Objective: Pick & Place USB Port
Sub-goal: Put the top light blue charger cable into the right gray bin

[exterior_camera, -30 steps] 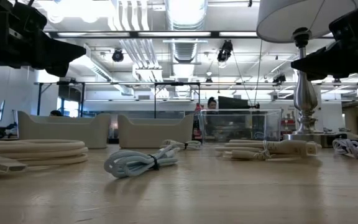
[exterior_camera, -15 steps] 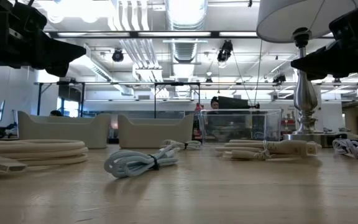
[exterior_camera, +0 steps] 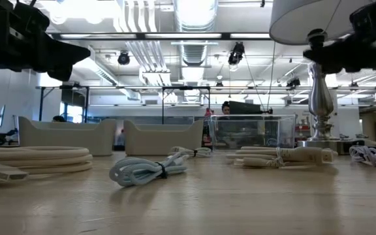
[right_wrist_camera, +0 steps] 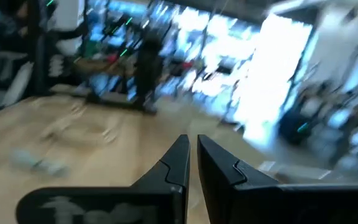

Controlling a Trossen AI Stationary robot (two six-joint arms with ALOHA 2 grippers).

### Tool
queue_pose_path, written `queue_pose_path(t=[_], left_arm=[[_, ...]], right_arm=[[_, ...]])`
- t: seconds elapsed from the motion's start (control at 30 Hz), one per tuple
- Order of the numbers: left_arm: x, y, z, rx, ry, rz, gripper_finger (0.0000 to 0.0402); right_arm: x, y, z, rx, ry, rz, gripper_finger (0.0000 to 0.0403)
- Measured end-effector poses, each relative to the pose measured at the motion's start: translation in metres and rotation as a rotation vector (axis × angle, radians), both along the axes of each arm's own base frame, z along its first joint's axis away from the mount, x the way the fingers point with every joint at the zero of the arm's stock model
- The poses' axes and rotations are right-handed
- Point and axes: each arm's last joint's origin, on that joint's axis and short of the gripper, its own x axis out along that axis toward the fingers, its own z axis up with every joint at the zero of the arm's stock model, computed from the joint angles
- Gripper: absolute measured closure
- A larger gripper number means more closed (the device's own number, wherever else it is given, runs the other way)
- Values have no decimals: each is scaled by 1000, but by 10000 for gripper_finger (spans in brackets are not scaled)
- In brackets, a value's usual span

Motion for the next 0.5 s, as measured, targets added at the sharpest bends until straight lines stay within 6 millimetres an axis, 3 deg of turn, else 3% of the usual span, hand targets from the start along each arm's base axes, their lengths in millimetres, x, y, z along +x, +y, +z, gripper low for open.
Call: queue_pose_path(t=[0.2,0.33,0.5], left_arm=[[0,0,6,-126,-72,-5,362],[-1,0,13,-129,-144,-10,362],[0,0,23,-81,-201,-8,359]], right_arm=[[-4,-2,20,-79,-202,-74,374],[-10,-3,34,-22,-357,-107,374],[-11,-2,36,-18,-386,-74,374]])
